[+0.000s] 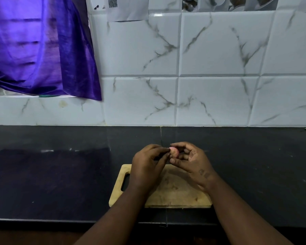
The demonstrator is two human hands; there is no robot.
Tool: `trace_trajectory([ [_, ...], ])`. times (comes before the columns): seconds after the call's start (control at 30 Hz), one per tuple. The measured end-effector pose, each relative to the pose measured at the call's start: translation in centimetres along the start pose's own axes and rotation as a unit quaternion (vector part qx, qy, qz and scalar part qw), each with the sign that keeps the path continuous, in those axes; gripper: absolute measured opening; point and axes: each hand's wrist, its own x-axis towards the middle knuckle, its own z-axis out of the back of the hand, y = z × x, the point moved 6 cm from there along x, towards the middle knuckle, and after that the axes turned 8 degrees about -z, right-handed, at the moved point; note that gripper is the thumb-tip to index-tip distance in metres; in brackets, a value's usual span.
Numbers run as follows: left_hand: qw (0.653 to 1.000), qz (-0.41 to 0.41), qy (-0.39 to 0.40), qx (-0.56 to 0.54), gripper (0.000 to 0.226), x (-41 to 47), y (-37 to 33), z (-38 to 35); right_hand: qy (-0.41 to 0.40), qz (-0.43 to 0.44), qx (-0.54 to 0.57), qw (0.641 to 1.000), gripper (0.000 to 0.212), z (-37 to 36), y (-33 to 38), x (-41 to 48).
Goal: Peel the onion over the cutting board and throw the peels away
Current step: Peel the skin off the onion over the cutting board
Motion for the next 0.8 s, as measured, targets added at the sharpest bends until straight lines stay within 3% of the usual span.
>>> trace_trajectory([
  [0.23,0.999,-0.012,0.022,0.027,0.019,-0.17,-0.35,-0.48,-0.028,0.022,-0.021,0.999,0.043,0.22,0.34,-0.26],
  [0.63,0.999,0.040,0.021,-0.004,0.008,-0.04,0.21,-0.81,0.003,0.009,0.009,1.000,0.043,-0.34,0.36,-0.36],
  [0.8,0.999,0.017,0.019,-0.021,0.022,-0.08,-0.04,-0.66,0.004,-0.008,0.026,1.000,0.042,-0.43,0.13,-0.27],
])
